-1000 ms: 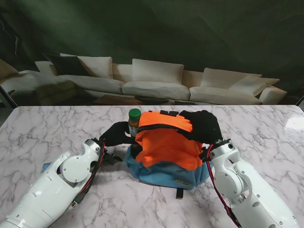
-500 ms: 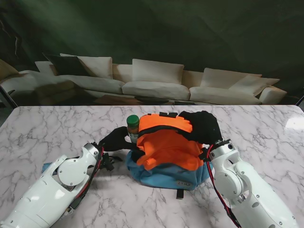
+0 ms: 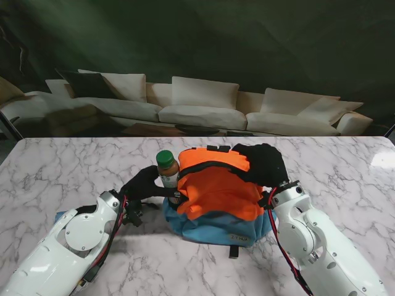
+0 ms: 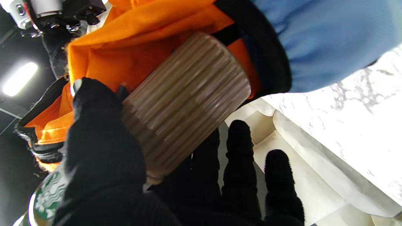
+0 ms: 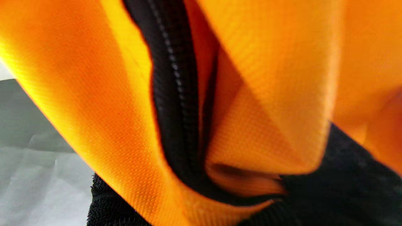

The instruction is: Put the umbrella and water cup into the side pockets of the backpack

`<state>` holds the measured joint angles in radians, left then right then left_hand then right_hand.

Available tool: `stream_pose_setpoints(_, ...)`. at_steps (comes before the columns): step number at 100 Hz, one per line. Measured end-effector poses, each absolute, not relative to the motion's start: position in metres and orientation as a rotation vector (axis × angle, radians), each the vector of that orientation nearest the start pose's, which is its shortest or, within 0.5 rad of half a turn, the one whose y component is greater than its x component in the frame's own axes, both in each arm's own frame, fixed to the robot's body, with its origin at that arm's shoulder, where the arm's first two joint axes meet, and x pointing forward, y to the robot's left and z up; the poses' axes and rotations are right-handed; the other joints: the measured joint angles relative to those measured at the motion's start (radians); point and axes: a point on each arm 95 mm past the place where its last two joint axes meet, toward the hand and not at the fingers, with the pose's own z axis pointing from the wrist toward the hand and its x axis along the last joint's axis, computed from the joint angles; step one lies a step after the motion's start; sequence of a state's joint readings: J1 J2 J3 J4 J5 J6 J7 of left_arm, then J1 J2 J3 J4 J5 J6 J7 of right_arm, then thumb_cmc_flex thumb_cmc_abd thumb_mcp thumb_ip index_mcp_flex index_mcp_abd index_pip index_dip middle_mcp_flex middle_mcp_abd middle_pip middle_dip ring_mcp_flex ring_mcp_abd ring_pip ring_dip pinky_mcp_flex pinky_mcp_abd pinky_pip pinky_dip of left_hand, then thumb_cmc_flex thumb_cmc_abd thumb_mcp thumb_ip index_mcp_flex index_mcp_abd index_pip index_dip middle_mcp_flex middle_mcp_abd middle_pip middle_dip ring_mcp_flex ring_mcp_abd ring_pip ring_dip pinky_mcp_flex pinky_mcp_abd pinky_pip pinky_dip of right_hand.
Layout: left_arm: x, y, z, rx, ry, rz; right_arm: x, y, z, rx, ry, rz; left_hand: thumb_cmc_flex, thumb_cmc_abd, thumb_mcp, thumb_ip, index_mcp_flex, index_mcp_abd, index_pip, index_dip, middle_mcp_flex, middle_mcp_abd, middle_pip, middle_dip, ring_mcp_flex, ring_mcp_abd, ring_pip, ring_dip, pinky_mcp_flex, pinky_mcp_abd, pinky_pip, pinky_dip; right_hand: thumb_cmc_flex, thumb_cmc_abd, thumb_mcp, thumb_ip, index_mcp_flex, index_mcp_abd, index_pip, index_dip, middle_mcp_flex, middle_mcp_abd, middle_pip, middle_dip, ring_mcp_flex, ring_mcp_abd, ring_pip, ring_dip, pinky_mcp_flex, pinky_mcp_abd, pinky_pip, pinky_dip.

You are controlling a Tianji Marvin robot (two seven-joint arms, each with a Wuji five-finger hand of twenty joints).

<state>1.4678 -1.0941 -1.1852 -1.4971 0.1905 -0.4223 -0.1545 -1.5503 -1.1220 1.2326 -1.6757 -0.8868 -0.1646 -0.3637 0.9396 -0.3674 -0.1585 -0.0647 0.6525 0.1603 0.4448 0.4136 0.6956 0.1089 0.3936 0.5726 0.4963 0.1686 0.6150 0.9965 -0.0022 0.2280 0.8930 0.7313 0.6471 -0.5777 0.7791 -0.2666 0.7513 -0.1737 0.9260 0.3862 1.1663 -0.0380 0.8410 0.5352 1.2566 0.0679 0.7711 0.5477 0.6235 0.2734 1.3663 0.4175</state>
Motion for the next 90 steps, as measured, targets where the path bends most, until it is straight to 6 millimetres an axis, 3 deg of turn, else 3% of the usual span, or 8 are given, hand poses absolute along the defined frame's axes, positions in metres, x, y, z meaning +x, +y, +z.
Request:
stream_pose_setpoints(27, 0.419, -0.031, -0.32, -1.635, 1.443, -2.278, 0.401, 0.019, -0.254, 0.97, 1.109, 1.931, -0.001, 0.0, 0.0, -0.008, 0.0, -0.007, -0.006, 0.0, 0.0, 0.0, 0.0, 0.014, 0.0, 0.0, 0.0, 0.0, 0.0, 0.0, -0.024, 0.0, 0.0, 0.0, 0.0, 0.0, 0.0, 0.0, 0.0, 0.0, 0.0, 0.0, 0.0, 0.0, 0.0, 0.0, 0.0, 0.0, 0.0, 0.0, 0.0, 0.0)
stream_pose_setpoints(56, 0.427, -0.033, -0.326, -1.615, 1.429, -2.237, 0.401, 0.019, -0.254, 0.972, 1.108, 1.933, -0.013, 0.001, 0.0, -0.015, 0.0, -0.028, -0.013, -0.012, 0.0, -0.013, 0.011, 0.023, 0.0, 0.0, 0.0, 0.0, -0.002, 0.0, -0.024, 0.0, 0.0, 0.0, 0.001, 0.0, 0.0, 0.0, 0.0, 0.0, 0.0, 0.0, 0.0, 0.0, 0.0, 0.0, 0.0, 0.0, 0.0, 0.0, 0.0, 0.0)
stream_pose_setpoints(90, 0.428, -0.019, -0.326, -1.539, 1.515, -2.125, 0.401, 0.02, -0.255, 0.974, 1.108, 1.935, -0.014, 0.002, 0.0, -0.015, 0.0, -0.029, -0.016, 0.025, 0.0, -0.004, -0.018, -0.004, 0.0, 0.001, -0.038, -0.018, -0.004, 0.005, -0.061, 0.0, 0.0, 0.0, 0.001, 0.0, 0.0, 0.0, 0.0, 0.0, 0.0, 0.0, 0.0, 0.0, 0.0, 0.0, 0.0, 0.001, 0.0, 0.0, 0.0, 0.001)
